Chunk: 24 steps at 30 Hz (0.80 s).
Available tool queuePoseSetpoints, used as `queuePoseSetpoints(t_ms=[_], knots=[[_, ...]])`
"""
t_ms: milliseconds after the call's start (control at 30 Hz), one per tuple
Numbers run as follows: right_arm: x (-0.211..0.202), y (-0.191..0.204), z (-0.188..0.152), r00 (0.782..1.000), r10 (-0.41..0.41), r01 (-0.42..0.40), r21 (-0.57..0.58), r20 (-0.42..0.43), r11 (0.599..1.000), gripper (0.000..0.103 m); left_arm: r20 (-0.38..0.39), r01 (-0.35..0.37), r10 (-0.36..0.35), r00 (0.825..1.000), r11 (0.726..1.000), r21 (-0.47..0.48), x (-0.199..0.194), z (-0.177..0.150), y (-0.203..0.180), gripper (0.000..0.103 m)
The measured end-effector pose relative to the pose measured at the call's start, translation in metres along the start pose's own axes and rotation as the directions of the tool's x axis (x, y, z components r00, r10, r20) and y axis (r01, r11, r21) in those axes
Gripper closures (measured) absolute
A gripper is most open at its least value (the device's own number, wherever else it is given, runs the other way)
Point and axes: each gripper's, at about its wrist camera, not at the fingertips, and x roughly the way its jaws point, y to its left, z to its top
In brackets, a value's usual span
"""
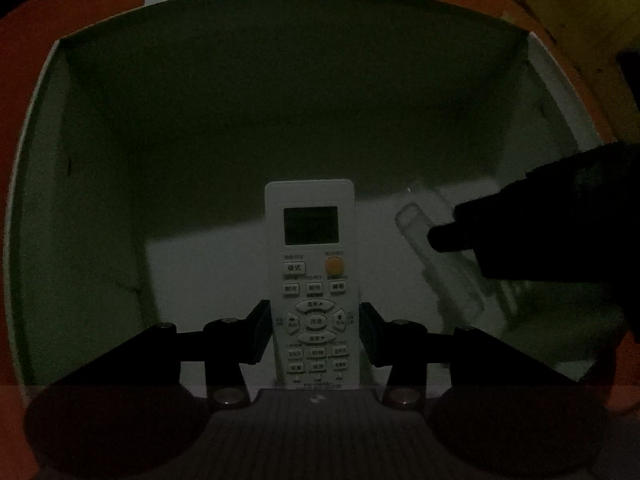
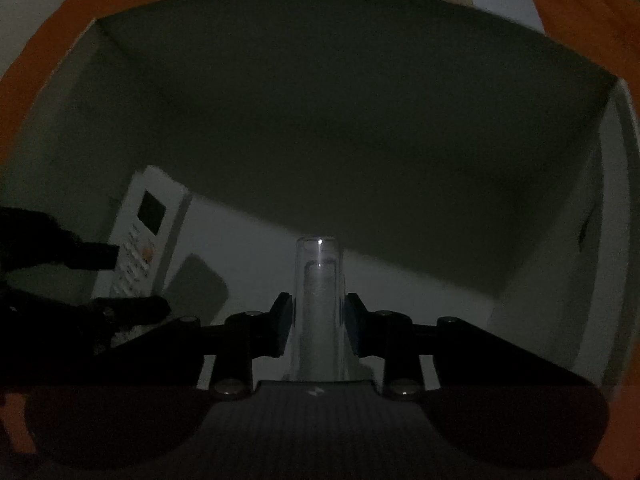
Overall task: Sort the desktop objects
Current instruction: 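Carry the remote and glass tube with both tools into the white box, then open both tools to release remote and tube inside the box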
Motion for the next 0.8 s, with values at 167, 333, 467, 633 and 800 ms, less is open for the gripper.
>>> queuePoseSetpoints(t_ms=[167,333,467,633,800], knots=[[0.004,-0.001,-0.006,1.0,-0.008,0.008,0.008,-0.021,1.0,0.072,-0.017,-0.013,0.013,1.0,1.0,0.002,0.005,0.0,0.001,0.062],[0.009,0.001,0.0,1.0,-0.014,0.015,0.011,-0.027,1.0,0.072,-0.018,-0.011,0.011,1.0,1.0,-0.006,0.002,0.0,0.002,0.062],[0.009,-0.001,0.001,1.0,-0.015,0.016,0.028,-0.021,0.999,0.064,-0.027,0.002,-0.003,1.0,0.999,-0.035,0.006,0.003,0.004,0.05],[0.002,-0.003,-0.003,1.0,-0.002,0.002,0.032,0.008,0.999,0.049,0.013,0.003,-0.003,1.0,0.999,-0.038,-0.002,0.003,0.007,0.036],[-0.015,-0.001,-0.005,0.999,0.029,-0.03,0.025,0.035,0.999,0.046,0.039,0.027,-0.025,0.999,0.999,-0.04,-0.015,0.004,0.006,0.033]])
